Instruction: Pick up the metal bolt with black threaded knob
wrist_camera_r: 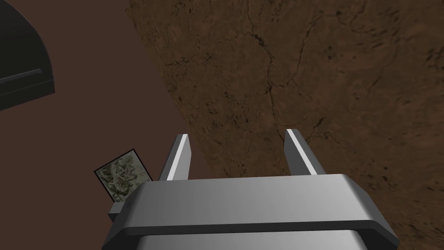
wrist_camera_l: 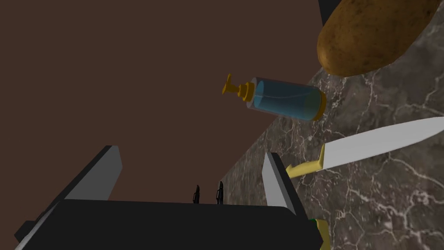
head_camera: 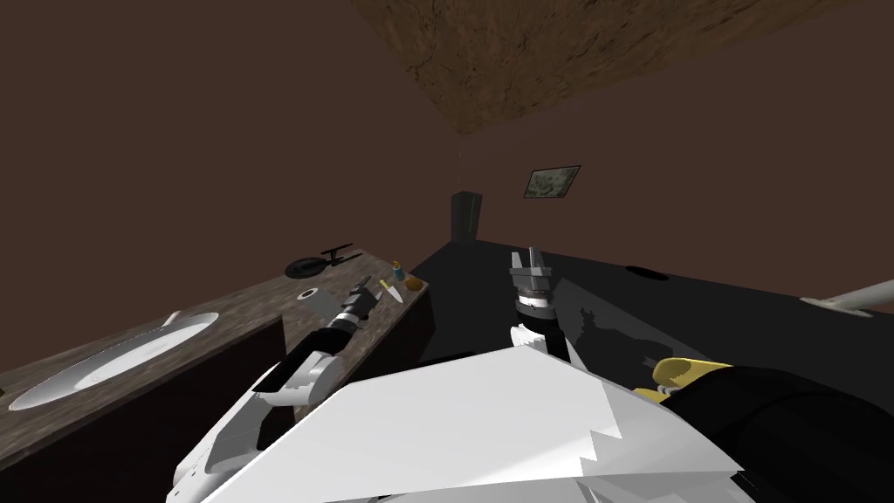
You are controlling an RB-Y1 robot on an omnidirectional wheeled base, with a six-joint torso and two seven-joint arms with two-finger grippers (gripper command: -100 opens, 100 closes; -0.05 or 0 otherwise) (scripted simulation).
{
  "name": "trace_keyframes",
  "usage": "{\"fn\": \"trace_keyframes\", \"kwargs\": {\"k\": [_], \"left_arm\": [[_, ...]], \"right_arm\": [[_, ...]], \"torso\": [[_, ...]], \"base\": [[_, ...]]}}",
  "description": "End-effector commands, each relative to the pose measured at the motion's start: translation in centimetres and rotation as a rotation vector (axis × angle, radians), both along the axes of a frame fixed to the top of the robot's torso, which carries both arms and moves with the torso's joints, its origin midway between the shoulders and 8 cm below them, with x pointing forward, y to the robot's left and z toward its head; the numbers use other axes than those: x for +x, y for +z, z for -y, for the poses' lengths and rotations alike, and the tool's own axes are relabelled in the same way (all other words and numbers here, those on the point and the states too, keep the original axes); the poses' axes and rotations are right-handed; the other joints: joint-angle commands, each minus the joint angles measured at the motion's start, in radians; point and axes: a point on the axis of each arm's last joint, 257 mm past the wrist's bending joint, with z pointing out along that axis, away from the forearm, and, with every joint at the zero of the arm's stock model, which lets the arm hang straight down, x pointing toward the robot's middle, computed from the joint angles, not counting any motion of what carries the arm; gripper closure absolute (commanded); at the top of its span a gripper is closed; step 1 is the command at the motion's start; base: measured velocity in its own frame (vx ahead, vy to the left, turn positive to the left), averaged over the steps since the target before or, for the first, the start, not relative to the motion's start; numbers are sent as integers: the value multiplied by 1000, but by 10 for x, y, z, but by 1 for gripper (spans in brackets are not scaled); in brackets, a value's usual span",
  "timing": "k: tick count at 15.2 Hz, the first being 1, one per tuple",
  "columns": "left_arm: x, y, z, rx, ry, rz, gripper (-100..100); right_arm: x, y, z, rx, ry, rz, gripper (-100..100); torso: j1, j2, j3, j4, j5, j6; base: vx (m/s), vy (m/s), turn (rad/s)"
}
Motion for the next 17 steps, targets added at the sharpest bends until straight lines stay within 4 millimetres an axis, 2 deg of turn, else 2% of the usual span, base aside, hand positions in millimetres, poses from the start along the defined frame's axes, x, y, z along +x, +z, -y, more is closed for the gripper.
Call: {"fn": "trace_keyframes", "kwargs": {"k": [1, 6, 11, 12, 14, 17], "left_arm": [[2, -11, -4, -8, 4, -40, -100], [1, -49, -31, -75, 29, -213, -100], [-3, -68, -42, -95, 48, -299, -100], [-5, -77, -51, -120, 63, -346, -100], [-7, -81, -52, -118, 67, -362, -100], [-13, -98, -71, -168, 105, -459, -100]], "right_arm": [[0, 0, 0, 0, 0, 0, 0], [0, 0, 0, 0, 0, 0, 0], [0, 0, 0, 0, 0, 0, 0], [0, 0, 0, 0, 0, 0, 0], [0, 0, 0, 0, 0, 0, 0], [0, 0, 0, 0, 0, 0, 0]], "torso": [[0, 0, 0, 0, 0, 0], [0, 0, 0, 0, 0, 0], [0, 0, 0, 0, 0, 0], [0, 0, 0, 0, 0, 0], [0, 0, 0, 0, 0, 0], [0, 0, 0, 0, 0, 0]], "base": [[0, 5, -14], [1, 4, -58], [1, 5, -39], [1, 4, -55], [1, 5, -38], [1, 5, -58]]}}
